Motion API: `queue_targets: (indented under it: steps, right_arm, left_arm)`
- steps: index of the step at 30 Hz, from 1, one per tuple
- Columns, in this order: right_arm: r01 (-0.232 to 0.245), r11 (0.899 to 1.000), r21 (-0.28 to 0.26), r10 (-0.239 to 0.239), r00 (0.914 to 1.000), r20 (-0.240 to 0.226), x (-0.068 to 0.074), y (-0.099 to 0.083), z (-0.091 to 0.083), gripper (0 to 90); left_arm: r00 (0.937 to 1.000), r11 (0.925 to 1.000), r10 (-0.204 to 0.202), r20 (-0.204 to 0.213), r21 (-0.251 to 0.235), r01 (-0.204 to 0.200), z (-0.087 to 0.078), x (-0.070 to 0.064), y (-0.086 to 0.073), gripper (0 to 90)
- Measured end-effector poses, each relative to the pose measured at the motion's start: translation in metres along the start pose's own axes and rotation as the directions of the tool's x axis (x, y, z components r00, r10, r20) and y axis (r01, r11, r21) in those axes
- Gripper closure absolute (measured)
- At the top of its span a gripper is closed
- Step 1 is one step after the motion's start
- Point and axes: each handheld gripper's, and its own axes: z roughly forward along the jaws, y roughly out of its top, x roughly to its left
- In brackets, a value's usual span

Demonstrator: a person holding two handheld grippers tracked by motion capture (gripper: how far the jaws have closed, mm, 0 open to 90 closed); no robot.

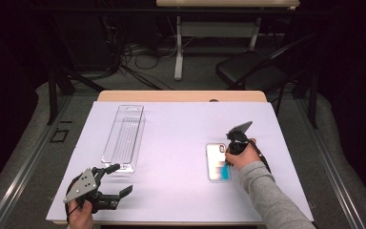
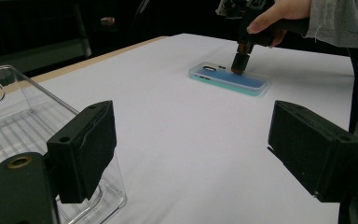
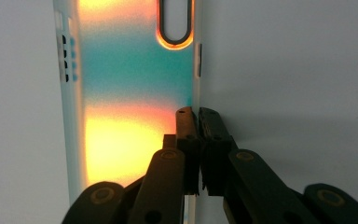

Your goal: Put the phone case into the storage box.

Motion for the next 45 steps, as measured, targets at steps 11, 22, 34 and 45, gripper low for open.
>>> queue_targets:
  steps: [11, 22, 34, 45]
  right_arm:
    - [-0.016, 1.000, -0.009, 0.016, 0.9995, -0.027, -0.005, -0.001, -0.001, 88.7]
    - [-0.036, 0.999, -0.019, 0.035, 0.9984, -0.045, -0.009, -0.001, -0.006, 88.9]
    - [-0.045, 0.998, -0.034, 0.043, 0.9968, -0.067, -0.010, -0.001, -0.011, 88.9]
    - [-0.023, 0.996, -0.087, 0.013, 0.9932, -0.116, -0.005, -0.006, -0.020, 88.9]
  left_arm:
    - [1.0000, 1.0000, -0.002, -0.001, 0.002, 0.002, 0.000, 0.000, 0.000, 15.5]
    - [1.0000, 1.0000, -0.002, -0.002, 0.004, 0.002, 0.001, 0.000, 0.000, 15.5]
    - [0.9998, 0.9998, -0.015, -0.014, 0.011, 0.015, 0.002, 0.001, 0.000, 15.5]
    - [0.9999, 0.9990, -0.008, -0.011, 0.044, 0.008, 0.004, -0.001, 0.002, 15.6]
